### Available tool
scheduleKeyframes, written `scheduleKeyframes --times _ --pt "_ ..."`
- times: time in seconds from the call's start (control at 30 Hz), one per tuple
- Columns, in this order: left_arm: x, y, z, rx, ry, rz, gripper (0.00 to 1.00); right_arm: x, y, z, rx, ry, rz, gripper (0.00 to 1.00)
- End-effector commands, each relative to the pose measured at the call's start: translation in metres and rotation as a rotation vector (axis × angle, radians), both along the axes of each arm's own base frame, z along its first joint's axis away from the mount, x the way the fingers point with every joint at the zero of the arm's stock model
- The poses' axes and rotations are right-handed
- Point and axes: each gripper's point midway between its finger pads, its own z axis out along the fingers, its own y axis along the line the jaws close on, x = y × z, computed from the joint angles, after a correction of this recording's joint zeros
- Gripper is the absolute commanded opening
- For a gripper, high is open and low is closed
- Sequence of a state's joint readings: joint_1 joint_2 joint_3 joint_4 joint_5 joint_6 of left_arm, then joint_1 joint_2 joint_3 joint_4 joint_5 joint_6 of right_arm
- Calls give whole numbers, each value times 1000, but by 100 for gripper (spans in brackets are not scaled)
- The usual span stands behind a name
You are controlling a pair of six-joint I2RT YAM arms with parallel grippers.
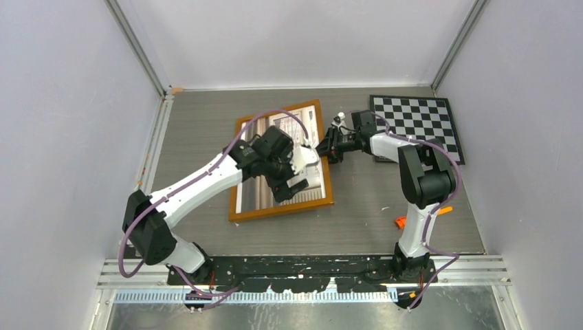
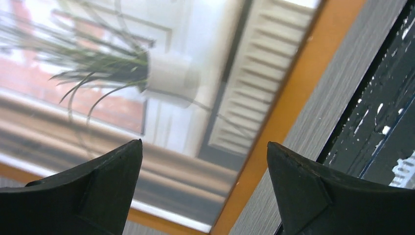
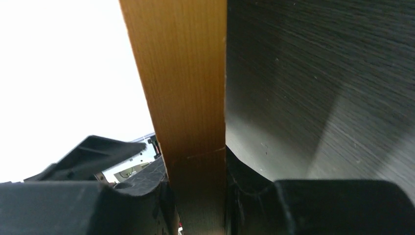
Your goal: Take the photo out of the frame
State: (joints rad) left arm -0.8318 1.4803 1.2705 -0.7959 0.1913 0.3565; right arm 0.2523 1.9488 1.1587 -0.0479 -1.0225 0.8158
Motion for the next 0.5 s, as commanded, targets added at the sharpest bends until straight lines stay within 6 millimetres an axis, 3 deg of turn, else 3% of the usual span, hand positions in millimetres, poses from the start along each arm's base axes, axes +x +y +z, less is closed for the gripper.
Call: scheduleKeyframes --times 0.0,0.2,0.33,0.47 --pt "13 15 42 -90 44 140 100 12 -20 49 -37 -33 -50 1" --pt "40 51 63 -153 127 379 100 24 -40 79 -144 -146 -26 1" --pt "55 77 69 -199 161 532 100 31 -49 111 -216 -265 15 1" --pt "82 115 72 -156 55 671 100 34 -56 141 -271 -372 45 1"
